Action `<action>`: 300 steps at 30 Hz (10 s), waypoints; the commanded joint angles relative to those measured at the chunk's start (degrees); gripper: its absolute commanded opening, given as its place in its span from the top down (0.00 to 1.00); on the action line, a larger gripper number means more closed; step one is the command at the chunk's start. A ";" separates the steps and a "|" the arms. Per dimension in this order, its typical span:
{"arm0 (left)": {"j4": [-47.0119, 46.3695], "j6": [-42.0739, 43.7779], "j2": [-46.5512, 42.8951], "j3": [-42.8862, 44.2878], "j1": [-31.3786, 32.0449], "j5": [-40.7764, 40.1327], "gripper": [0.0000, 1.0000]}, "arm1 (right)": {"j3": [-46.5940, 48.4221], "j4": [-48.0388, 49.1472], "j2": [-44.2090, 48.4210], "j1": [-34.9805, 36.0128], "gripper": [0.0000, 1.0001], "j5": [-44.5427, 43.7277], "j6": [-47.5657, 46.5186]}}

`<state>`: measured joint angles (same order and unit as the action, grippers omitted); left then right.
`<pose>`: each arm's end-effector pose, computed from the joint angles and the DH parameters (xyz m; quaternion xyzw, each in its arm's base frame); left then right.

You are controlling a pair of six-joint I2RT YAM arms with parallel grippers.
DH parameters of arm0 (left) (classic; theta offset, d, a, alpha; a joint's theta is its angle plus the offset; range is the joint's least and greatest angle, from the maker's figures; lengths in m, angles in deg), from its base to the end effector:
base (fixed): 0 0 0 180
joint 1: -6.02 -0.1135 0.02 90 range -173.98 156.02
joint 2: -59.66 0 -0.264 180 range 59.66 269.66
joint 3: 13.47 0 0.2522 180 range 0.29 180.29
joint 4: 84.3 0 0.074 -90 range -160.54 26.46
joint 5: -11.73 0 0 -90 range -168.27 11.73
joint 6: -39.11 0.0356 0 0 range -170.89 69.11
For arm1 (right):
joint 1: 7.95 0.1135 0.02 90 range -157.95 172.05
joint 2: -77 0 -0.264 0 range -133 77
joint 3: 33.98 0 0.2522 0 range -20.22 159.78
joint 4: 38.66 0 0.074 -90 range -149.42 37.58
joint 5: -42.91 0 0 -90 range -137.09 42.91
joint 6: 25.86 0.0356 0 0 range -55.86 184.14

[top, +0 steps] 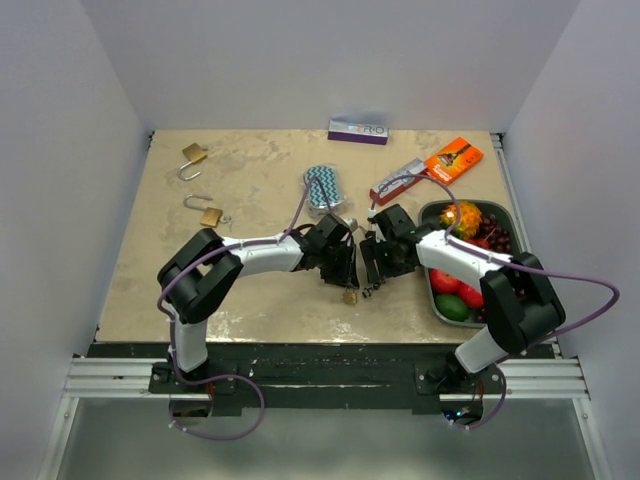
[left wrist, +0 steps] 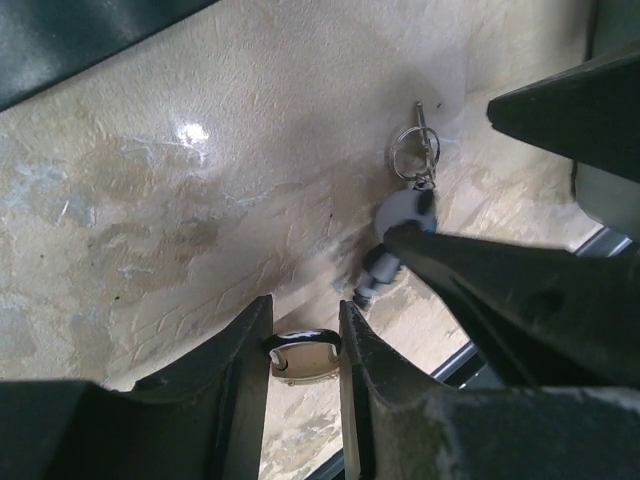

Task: Lock with the key
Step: Place the key at the center of the board, then pick up the lock from the center of the board, then lock the lock.

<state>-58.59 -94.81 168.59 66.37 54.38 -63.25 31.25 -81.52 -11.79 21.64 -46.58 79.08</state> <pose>0.2512 -0.2965 0.1520 0.0761 0.9428 -0.3025 0.1179 0.2515 0.1432 0.1762 -0.1257 0.9708 0.0814 0.1874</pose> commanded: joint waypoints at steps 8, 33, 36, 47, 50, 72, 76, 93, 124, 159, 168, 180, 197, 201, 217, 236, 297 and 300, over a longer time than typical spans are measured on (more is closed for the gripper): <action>4.14 1.47 2.70 3.52 -0.02 -6.50 0.58 | 1.62 0.27 5.12 -0.23 0.19 -0.69 -0.26; 8.80 31.83 -32.61 -3.95 -24.87 9.65 0.06 | 10.06 5.72 19.62 -0.14 0.01 6.87 -12.03; 15.11 45.87 -33.25 0.09 -36.02 15.18 0.01 | 9.80 8.35 20.15 -0.23 0.01 5.12 -13.18; 60.96 101.89 0.90 43.61 -64.88 30.41 0.01 | 9.36 8.72 17.43 -0.49 0.01 17.59 -17.75; 63.47 108.32 9.02 47.38 -65.76 27.52 0.01 | 9.01 7.75 16.37 -0.67 0.01 16.89 -17.93; 58.20 140.78 20.54 42.29 -61.99 28.75 0.05 | 9.09 6.78 13.29 -1.02 0.01 19.79 -18.37; 54.86 139.90 20.80 39.57 -61.02 27.25 0.06 | 9.09 6.78 13.30 -1.11 0.01 20.05 -18.37; 52.66 141.83 12.47 21.41 -59.35 21.01 0.55 | 10.59 5.90 13.38 -1.19 0.01 22.95 -18.02; 25.15 106.95 -24.10 -3.51 -30.00 18.02 1.00 | 7.69 17.84 4.86 -1.20 0.01 33.85 0.43; 23.48 94.81 -30.79 1.68 -14.87 13.71 1.00 | 4.35 53.18 -11.14 7.51 0.51 45.80 31.37; 23.12 94.02 -31.23 0.98 -14.96 13.36 0.95 | 1.98 56.35 -9.56 6.46 1.00 47.12 35.24; 27.87 90.59 -33.77 1.86 -36.03 32.76 0.26 | -2.07 59.60 -3.42 0.30 1.00 53.61 34.20; 22.00 81.64 -44.84 -6.66 -42.82 57.30 0.26 | 3.56 49.32 13.02 0.91 1.00 65.05 16.44; 9.80 71.28 -50.65 -11.23 -40.98 56.52 0.28 | 3.64 48.88 15.22 2.58 1.00 64.54 16.18; 9.05 64.31 -51.88 -13.80 -34.30 59.58 0.89 | 6.02 41.25 20.06 7.51 1.00 59.79 8.19; -2.71 39.28 -52.14 -14.23 -28.41 58.37 1.00 | 8.04 34.64 21.65 10.93 1.00 52.22 -7.21; -13.88 -30.52 -40.46 -12.03 -35.89 26.38 0.01 | 15.33 44.40 11.54 19.63 1.00 0.20 -2.89; -12.04 -31.49 -39.76 -11.16 -34.39 24.53 0.01 | 16.39 44.48 10.75 20.95 1.00 -2.35 -3.95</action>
<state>-73.54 -121.70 128.66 51.99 18.07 -35.44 42.15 -45.08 -1.89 41.05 -43.21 77.92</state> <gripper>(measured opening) 0.992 0.246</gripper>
